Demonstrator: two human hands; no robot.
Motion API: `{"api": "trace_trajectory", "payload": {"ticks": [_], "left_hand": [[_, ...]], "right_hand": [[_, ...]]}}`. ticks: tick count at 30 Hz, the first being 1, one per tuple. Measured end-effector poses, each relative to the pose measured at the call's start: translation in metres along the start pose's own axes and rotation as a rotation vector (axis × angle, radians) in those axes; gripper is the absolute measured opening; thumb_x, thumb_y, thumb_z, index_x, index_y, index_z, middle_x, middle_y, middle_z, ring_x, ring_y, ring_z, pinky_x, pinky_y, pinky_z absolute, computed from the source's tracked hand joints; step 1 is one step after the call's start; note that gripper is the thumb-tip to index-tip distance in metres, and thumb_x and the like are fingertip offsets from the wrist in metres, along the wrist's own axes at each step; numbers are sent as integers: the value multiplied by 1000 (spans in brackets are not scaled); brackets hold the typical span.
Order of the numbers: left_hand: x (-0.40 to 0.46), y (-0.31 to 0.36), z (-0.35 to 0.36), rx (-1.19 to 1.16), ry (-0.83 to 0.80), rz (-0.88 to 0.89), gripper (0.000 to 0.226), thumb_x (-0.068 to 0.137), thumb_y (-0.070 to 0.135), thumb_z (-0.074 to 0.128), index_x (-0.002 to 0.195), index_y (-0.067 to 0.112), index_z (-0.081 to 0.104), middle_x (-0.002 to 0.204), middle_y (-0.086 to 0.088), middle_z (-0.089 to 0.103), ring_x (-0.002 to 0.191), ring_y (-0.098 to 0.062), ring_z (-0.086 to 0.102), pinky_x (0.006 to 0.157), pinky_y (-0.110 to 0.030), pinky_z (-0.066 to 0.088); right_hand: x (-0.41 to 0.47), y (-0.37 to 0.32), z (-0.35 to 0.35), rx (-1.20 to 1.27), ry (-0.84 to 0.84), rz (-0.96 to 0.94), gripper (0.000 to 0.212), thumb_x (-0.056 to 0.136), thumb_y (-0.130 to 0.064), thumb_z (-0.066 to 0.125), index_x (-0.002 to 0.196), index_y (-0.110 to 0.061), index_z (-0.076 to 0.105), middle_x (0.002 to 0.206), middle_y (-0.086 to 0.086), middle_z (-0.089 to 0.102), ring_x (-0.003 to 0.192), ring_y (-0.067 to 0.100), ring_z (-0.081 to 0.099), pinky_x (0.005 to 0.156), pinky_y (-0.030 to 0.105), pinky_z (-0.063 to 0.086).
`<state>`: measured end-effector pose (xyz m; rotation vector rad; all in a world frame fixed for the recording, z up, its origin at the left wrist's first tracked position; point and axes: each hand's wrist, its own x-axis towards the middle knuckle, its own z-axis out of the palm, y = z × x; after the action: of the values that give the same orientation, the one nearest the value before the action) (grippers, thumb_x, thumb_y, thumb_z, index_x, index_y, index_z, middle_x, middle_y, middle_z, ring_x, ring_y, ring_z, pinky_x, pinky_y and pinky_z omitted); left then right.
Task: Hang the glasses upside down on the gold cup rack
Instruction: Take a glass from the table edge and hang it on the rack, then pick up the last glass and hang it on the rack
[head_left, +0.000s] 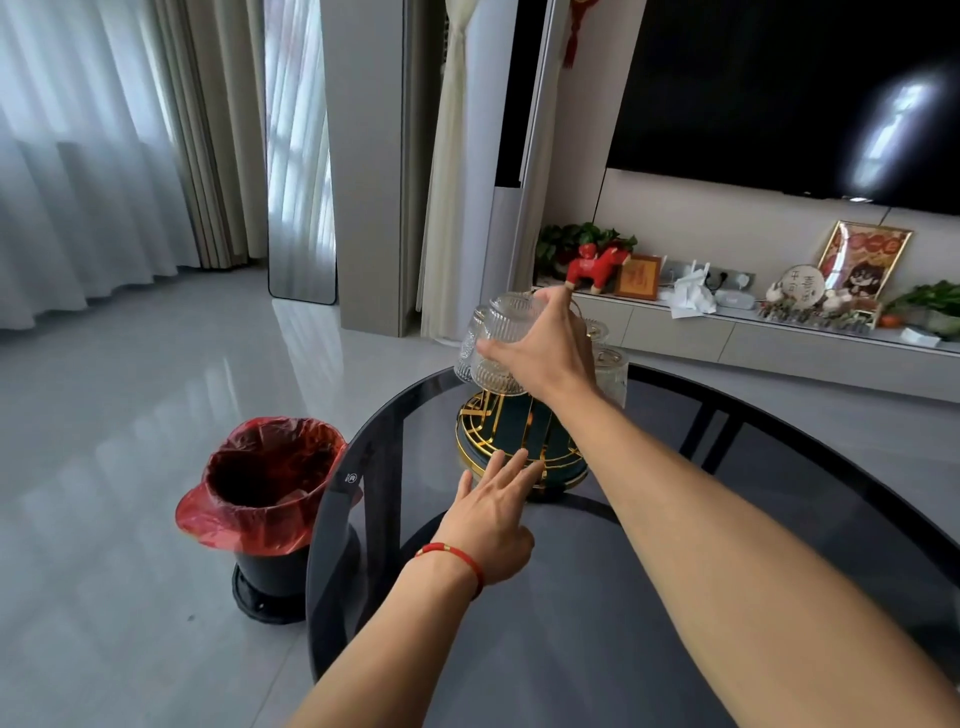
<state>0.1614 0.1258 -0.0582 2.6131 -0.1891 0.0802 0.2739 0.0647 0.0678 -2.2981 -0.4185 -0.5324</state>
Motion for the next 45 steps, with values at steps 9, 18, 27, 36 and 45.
{"api": "trace_trajectory", "payload": {"ticks": [9, 18, 27, 36, 45], "left_hand": [[2, 4, -3, -38, 97, -5, 77, 80, 9, 58, 152, 21, 34, 155, -2, 39, 142, -23, 30, 116, -45, 23], [-2, 5, -5, -23, 47, -14, 77, 79, 9, 57, 152, 20, 34, 159, -1, 34, 139, -23, 35, 111, -44, 35], [-8, 40, -19, -221, 488, -118, 48, 76, 2, 53, 119, 20, 65, 116, -6, 69, 108, -30, 61, 85, -42, 53], [-22, 111, -1, -341, 396, 0, 40, 82, 5, 58, 120, 14, 67, 118, -6, 69, 109, -24, 62, 95, -39, 52], [-57, 153, 33, -220, 132, 142, 43, 87, 10, 60, 128, 23, 60, 128, -1, 62, 117, -19, 57, 96, -37, 53]], "right_hand": [[-11, 10, 16, -384, -85, -22, 100, 66, -77, 77, 132, -10, 44, 111, 10, 74, 99, 34, 72, 79, 46, 61], [-14, 8, 17, -620, -157, -151, 106, 79, -83, 57, 150, -5, 41, 148, 18, 54, 134, 34, 49, 100, 47, 47], [-43, 17, -13, -426, -66, -342, 57, 98, -47, 54, 137, -7, 53, 135, 14, 59, 123, 31, 52, 99, 42, 46], [-161, 138, -163, -310, -40, -44, 19, 89, -17, 71, 107, -14, 71, 115, 4, 66, 111, 29, 61, 94, 45, 50], [-234, 232, -274, -835, -305, 492, 76, 91, -60, 53, 159, -35, 29, 168, 9, 25, 149, 36, 25, 108, 55, 38]]}}
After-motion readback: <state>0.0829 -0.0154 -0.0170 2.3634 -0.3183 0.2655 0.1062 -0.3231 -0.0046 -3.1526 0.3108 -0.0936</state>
